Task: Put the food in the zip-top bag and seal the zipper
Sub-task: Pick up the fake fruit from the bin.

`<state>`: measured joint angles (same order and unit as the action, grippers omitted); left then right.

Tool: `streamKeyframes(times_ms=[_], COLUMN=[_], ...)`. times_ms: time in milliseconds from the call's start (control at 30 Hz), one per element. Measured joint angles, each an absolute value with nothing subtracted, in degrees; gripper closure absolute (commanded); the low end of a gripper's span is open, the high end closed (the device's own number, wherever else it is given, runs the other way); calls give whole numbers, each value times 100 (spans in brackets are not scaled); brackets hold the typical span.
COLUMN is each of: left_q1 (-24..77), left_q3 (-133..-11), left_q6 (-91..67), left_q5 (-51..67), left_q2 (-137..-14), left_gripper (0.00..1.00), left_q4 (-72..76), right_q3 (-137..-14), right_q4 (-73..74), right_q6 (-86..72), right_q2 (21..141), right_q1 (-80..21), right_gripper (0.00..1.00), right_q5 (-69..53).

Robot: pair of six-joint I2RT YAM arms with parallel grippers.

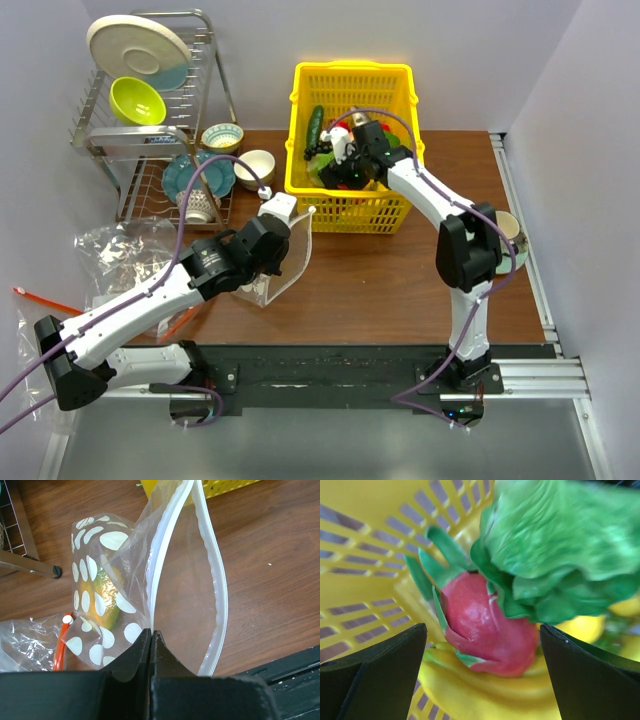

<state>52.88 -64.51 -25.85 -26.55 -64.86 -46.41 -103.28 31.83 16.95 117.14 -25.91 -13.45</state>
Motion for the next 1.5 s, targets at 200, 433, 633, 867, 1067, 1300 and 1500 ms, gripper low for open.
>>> streamKeyframes(times_ms=[200,433,633,867,1067,1300,1500], left_q1=[5288,5288,5288,5288,5288,5288,5288], left_q3=[-6451,-6451,-6451,-6451,-6451,-6451,-6451], left_q6=[-2585,-2582,-2580,-2578,-2578,-2576,-2578], left_q5=[-2657,-2663,-2681,-2685,-2705,-2709,-2709], left_q2=[-6490,-6504,-6549,-6578,-6578,-6578,-6578], left_gripper=[100,100,100,100,100,100,100], left_q4=[-4641,-4644,-4641,-4644,-4644,-4646,-4648], right_q3=[-10348,-10488,-10462,-10954,-10993,-10991,-10991], right_q4=[3247,3205,3063,3522,3610,3706,3721], right_q6=[1872,1986,2005,2097,2080,1970,1796], right_q2=[12149,12366,12425,12595,12549,12156,11539], right_q1=[-2585,-2593,-2593,-2598,-2604,-2609,-2596], right_gripper=[1,1,10,78,96,100,100], right_q5=[-1317,-1282,-1387,-1413,-1380,-1107,-768])
